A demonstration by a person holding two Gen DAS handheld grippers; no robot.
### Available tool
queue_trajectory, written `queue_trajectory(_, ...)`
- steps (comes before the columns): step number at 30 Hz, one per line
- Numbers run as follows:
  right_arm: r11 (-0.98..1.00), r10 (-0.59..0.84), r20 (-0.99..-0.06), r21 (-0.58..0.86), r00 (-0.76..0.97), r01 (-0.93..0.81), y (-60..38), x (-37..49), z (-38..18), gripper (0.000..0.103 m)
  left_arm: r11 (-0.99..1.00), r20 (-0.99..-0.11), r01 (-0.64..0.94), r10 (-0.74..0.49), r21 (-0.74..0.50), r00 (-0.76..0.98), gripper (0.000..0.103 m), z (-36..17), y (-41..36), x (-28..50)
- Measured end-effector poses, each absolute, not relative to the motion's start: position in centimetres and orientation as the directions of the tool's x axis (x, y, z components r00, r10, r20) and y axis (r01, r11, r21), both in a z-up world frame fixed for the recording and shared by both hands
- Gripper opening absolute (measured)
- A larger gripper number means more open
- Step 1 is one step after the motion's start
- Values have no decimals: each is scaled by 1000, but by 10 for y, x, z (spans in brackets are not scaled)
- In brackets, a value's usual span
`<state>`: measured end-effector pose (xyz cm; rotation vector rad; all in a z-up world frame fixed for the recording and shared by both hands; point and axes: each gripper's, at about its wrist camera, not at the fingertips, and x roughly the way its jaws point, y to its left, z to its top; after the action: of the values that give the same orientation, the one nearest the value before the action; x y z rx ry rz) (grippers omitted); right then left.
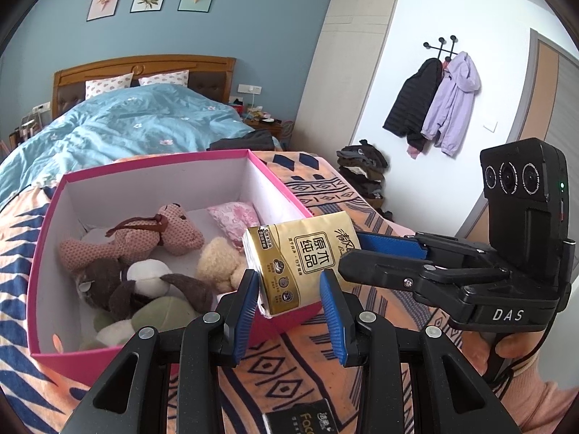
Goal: Organize objects
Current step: 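Lower the yellow tissue pack into the box and open the right gripper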
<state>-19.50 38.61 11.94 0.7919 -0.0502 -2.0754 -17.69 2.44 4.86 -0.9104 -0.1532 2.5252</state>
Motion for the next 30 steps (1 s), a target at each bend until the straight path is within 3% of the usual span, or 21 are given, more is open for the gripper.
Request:
queue_trajectory(23, -669, -672, -628, 287, -392, 686, 350, -246, 88, 42, -918, -678, -299, 395, -261, -620, 34, 14, 15, -225)
queue_trajectory(30, -686, -655, -628, 262, -420, 679, 353, -240, 87, 42, -927, -672, -275, 375, -255, -639, 34, 14, 8, -221)
